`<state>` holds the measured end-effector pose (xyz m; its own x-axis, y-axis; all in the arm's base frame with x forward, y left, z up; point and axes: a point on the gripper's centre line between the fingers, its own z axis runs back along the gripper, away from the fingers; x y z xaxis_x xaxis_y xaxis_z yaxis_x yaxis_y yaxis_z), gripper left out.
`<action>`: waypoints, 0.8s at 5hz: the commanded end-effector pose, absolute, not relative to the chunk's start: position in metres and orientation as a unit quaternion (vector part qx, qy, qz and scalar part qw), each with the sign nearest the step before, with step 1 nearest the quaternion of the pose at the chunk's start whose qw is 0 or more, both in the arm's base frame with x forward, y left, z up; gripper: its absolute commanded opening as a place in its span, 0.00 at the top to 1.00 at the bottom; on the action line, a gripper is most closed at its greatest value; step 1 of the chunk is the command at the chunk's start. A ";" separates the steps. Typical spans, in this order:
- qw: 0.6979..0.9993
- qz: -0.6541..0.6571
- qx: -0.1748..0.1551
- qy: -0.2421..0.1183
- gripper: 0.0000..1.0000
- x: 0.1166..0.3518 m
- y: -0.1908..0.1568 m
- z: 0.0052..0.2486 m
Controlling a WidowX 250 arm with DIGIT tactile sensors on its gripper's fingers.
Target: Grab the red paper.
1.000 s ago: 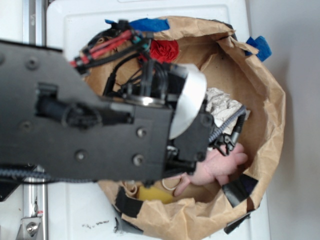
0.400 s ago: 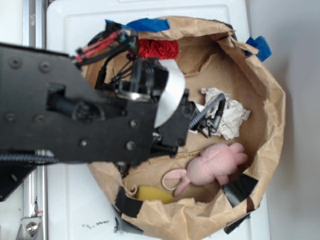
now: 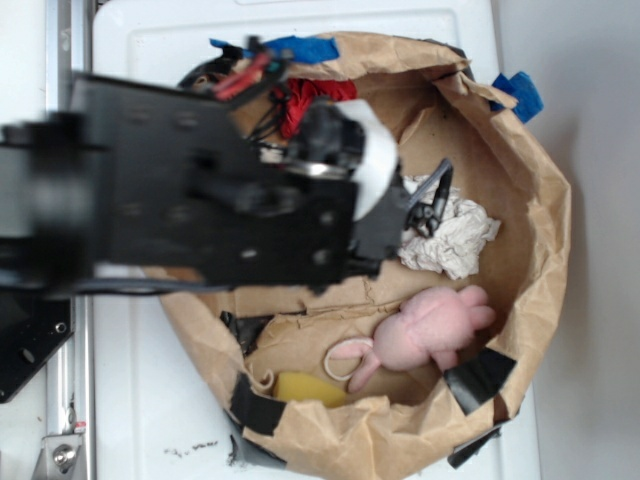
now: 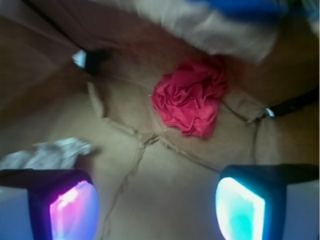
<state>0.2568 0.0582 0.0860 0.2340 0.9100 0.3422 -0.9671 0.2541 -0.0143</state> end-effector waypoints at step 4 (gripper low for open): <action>0.732 0.640 0.141 -0.184 0.00 0.249 0.087 0.059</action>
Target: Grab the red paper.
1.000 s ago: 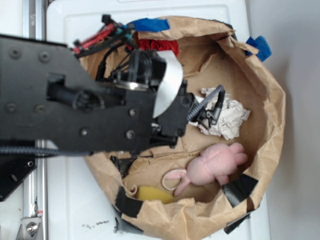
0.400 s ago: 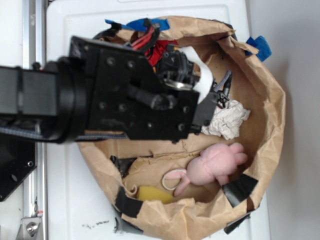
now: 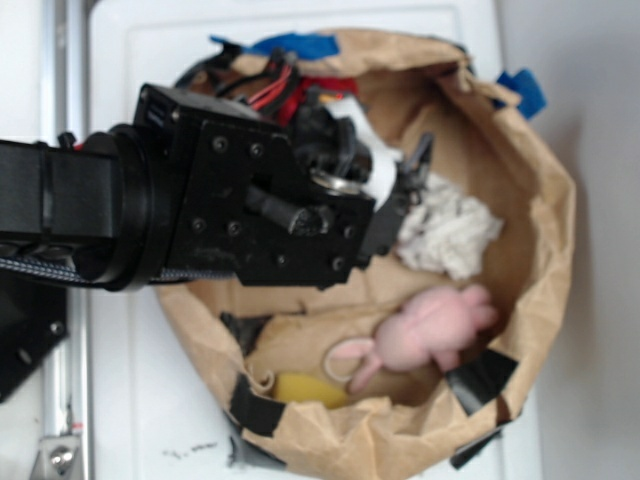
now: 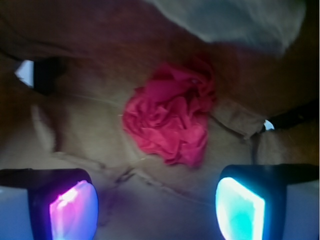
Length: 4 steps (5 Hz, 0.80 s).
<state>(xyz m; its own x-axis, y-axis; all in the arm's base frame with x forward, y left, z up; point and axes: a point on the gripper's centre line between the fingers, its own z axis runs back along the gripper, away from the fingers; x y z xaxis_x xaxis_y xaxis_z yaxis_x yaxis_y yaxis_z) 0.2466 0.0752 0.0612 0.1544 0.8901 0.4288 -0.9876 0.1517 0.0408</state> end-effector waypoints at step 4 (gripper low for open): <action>0.716 0.660 0.142 -0.179 0.00 0.252 0.104 0.052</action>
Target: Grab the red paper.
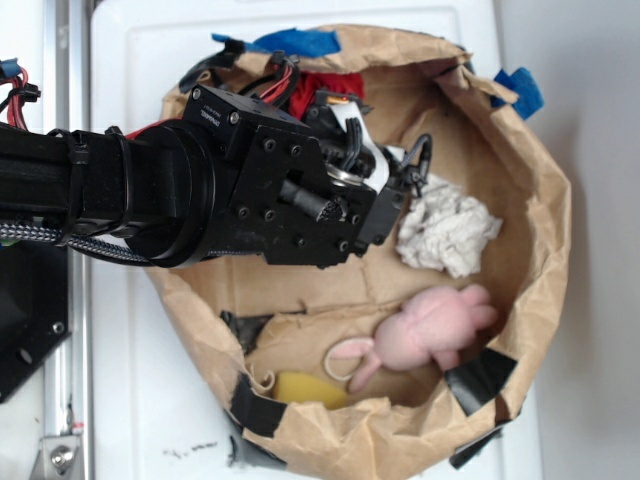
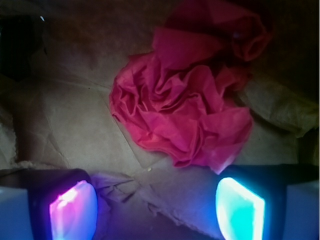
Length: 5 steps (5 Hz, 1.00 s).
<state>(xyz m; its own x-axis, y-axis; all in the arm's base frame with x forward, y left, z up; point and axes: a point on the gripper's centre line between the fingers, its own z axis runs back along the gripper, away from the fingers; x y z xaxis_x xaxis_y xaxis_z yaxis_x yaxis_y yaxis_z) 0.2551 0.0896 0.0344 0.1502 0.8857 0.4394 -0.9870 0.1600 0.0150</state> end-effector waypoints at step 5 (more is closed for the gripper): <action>0.650 0.707 0.179 -0.214 0.00 0.263 0.120 0.068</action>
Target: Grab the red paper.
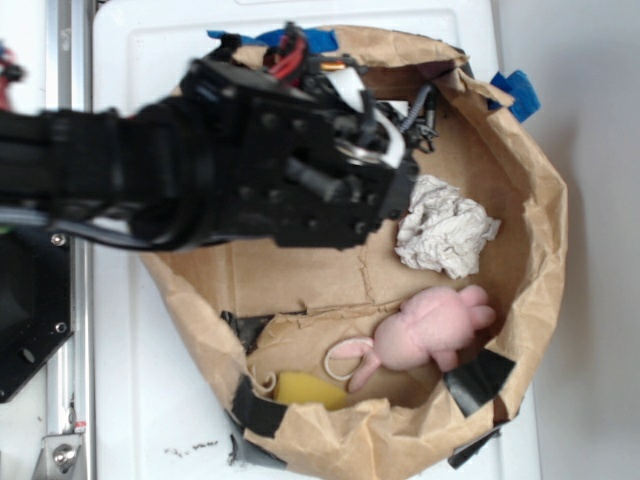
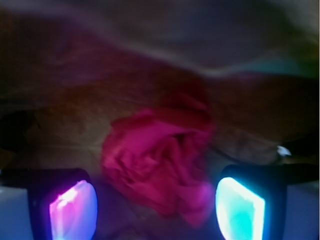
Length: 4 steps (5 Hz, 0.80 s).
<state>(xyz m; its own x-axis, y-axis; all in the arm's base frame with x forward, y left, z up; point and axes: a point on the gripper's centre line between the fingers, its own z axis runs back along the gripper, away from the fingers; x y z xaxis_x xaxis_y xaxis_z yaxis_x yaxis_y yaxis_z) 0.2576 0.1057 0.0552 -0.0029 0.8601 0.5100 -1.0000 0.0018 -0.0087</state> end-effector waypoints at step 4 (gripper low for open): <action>0.654 0.694 0.198 -0.227 1.00 0.258 0.115 0.054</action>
